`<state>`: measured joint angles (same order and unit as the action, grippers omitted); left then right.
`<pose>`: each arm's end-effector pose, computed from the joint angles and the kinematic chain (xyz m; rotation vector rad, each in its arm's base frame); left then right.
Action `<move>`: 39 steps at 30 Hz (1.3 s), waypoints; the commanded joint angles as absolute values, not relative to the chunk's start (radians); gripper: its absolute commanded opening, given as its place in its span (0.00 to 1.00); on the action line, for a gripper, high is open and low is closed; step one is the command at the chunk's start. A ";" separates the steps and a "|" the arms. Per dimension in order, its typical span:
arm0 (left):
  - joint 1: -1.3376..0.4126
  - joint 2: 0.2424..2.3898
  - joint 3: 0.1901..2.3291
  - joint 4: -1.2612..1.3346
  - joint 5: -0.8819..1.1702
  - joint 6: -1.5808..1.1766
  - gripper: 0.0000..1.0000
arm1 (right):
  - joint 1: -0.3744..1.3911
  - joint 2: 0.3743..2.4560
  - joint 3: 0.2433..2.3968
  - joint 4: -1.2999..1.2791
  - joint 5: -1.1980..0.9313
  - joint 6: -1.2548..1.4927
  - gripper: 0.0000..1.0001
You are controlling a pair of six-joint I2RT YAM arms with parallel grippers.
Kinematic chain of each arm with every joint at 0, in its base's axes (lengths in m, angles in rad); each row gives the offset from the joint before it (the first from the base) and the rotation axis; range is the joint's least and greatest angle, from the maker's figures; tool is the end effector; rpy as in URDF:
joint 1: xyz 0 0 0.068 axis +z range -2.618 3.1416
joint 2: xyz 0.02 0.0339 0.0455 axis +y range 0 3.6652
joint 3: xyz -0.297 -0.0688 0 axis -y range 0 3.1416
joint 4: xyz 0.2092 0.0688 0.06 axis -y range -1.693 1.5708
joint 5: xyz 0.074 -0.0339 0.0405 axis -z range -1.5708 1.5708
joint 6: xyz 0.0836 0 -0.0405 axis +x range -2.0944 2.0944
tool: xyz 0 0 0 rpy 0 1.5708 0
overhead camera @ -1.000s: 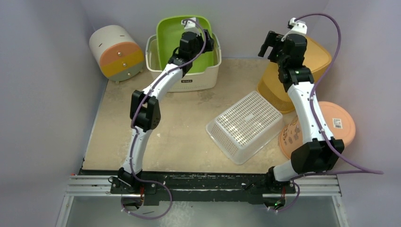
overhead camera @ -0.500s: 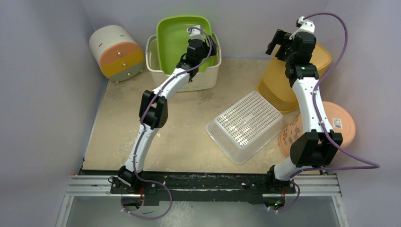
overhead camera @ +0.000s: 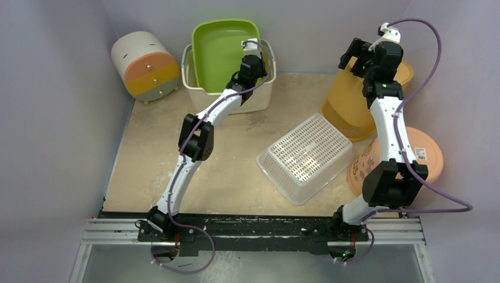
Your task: Turn the large container upside down
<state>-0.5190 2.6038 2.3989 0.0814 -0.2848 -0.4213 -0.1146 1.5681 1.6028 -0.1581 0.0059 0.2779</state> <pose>0.5719 -0.2996 0.2628 -0.1319 1.7056 -0.4624 0.3800 -0.0442 0.4583 0.3350 1.6621 0.1172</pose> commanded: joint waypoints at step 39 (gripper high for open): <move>-0.456 1.745 2.194 -0.172 -0.274 -0.214 0.00 | -0.133 1.392 1.442 -0.099 -0.064 0.331 1.00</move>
